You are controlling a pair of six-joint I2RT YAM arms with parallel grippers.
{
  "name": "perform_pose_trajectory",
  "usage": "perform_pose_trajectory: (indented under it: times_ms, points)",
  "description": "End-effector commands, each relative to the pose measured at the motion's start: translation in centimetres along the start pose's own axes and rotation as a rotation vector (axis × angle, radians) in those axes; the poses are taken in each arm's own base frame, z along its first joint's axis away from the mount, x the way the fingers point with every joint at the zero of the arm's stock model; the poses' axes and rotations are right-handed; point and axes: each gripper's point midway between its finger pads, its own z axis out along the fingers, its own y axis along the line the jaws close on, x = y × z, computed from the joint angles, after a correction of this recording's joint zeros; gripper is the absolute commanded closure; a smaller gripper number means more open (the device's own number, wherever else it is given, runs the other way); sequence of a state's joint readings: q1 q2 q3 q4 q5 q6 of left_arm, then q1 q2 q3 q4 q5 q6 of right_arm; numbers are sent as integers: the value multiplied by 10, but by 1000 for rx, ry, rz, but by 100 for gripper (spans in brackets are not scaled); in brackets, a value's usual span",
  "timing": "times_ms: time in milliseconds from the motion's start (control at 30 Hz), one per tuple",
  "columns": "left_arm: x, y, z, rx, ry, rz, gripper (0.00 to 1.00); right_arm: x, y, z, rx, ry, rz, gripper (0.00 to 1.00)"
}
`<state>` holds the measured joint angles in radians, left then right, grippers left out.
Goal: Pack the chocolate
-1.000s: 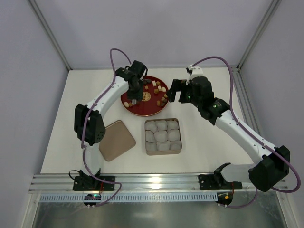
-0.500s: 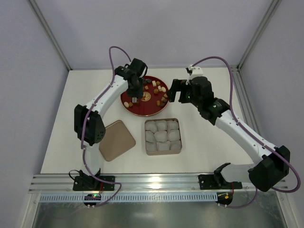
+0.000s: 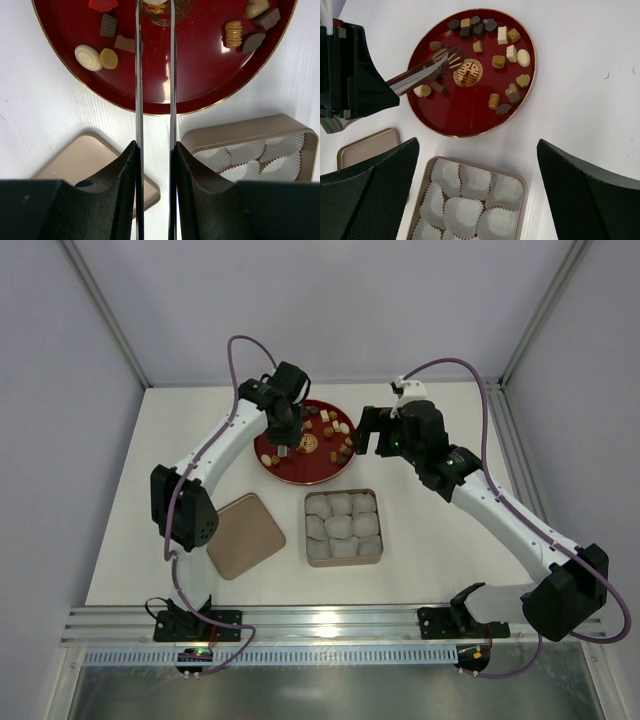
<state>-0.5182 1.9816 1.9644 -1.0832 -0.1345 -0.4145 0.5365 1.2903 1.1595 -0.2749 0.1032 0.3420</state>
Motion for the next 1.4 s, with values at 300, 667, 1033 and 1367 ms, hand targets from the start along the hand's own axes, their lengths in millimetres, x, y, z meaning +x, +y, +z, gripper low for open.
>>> perform_pose_trajectory:
  times_ms: [300, 667, 1033, 1367]
  points:
    - [21, -18, -81, 103, -77, 32, 76, -26, 2, -2, 15, -65, -18, 0]
    - [87, -45, -118, 160, -42, 91, 76, -30, -5, 0, 51, -74, -35, 0]
    - [145, -63, -137, 213, -9, 116, 76, -33, -9, -3, 69, -81, -43, 0]
    - [162, -57, -127, 189, 10, 107, 76, -31, -8, -3, 63, -76, -41, 0]
